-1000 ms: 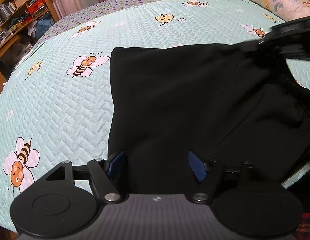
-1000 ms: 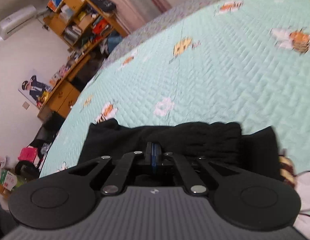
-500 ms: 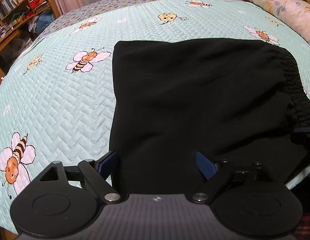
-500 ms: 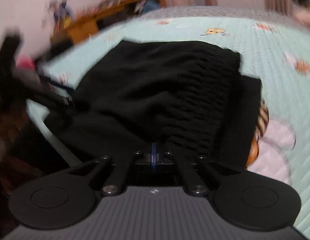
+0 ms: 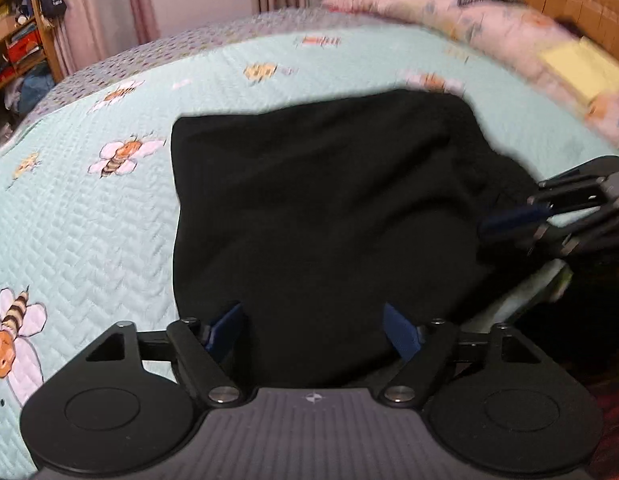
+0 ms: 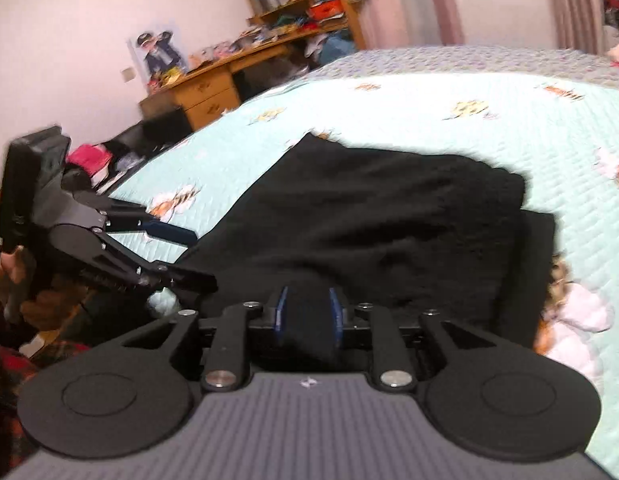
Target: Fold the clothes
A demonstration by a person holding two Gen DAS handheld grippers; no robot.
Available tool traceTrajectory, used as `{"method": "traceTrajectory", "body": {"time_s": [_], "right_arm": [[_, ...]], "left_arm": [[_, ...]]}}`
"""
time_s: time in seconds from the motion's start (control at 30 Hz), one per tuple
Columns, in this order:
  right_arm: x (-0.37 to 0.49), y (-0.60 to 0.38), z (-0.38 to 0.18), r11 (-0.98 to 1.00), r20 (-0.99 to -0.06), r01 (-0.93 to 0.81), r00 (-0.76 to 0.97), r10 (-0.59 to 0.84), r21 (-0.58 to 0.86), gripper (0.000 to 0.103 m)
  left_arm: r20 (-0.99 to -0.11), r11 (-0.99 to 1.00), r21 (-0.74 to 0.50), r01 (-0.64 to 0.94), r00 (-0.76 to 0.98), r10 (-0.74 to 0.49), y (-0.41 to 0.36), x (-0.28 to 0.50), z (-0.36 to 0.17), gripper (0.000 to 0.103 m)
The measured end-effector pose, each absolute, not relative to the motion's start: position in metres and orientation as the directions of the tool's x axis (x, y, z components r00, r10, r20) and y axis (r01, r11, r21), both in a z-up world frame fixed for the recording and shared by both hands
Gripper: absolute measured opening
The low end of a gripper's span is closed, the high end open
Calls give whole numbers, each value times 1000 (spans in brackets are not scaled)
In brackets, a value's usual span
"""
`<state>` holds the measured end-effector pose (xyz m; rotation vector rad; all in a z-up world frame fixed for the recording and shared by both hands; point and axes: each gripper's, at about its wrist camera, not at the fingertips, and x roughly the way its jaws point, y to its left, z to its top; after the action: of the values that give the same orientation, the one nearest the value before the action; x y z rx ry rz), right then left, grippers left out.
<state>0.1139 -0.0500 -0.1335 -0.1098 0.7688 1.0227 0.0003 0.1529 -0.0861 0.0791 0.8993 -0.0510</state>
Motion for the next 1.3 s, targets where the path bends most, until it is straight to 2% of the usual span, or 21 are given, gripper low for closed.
{"method": "traceTrajectory", "body": {"time_s": [0.03, 0.17, 0.23, 0.27, 0.37, 0.57, 0.7, 0.73, 0.77, 0.87, 1.0, 1.13, 1.17, 1.2, 1.27, 1.3], "right_arm": [[114, -45, -147, 557, -674, -807, 301, 675, 198, 18], [117, -62, -148, 586, -661, -776, 313, 681, 236, 13], [117, -62, -138, 589, -688, -776, 301, 661, 227, 15], [119, -61, -128, 583, -682, -773, 287, 673, 250, 19], [131, -50, -98, 532, -620, -782, 248, 744, 326, 26], [188, 37, -57, 358, -473, -776, 88, 877, 519, 26], [251, 102, -99, 396, -529, -648, -12, 849, 651, 25], [266, 115, -114, 448, -565, -610, 1, 825, 653, 19], [282, 127, -129, 498, -600, -571, 12, 800, 653, 0], [308, 113, -166, 524, -556, -391, 36, 830, 757, 0], [300, 95, -165, 497, -512, -394, 75, 856, 773, 0], [286, 97, -143, 520, -529, -437, 112, 841, 734, 0], [278, 96, -133, 509, -515, -454, 122, 848, 731, 8], [274, 107, -129, 493, -501, -473, 120, 857, 730, 9], [273, 119, -127, 460, -482, -493, 91, 871, 738, 9], [279, 130, -133, 481, -509, -495, 88, 856, 724, 5]], "left_arm": [[-788, 996, 46, 74, 616, -9, 153, 1, -92, 85], [-774, 996, 36, 86, 633, -27, 157, 0, -96, 88], [-765, 996, 29, 89, 643, -35, 157, -1, -99, 91], [-759, 995, 29, 91, 650, -37, 156, -3, -101, 92], [-743, 995, 19, 98, 668, -52, 157, -8, -105, 92], [-726, 992, -57, 112, 677, -119, 169, -10, -109, 93], [-716, 987, -80, 139, 680, -154, 174, -12, -112, 95], [-714, 986, -89, 139, 681, -160, 176, -11, -112, 96], [-712, 985, -97, 140, 682, -167, 178, -11, -113, 96], [-705, 981, -122, 151, 682, -193, 184, -13, -114, 96], [-698, 977, -126, 173, 684, -212, 185, -13, -117, 99], [-696, 977, -114, 181, 687, -208, 180, -16, -119, 101], [-695, 976, -117, 182, 687, -211, 180, -17, -119, 101], [-695, 976, -119, 182, 687, -213, 180, -16, -119, 102], [-695, 975, -123, 182, 686, -216, 181, -16, -120, 102], [-696, 976, -120, 183, 685, -214, 180, -15, -120, 102]]}}
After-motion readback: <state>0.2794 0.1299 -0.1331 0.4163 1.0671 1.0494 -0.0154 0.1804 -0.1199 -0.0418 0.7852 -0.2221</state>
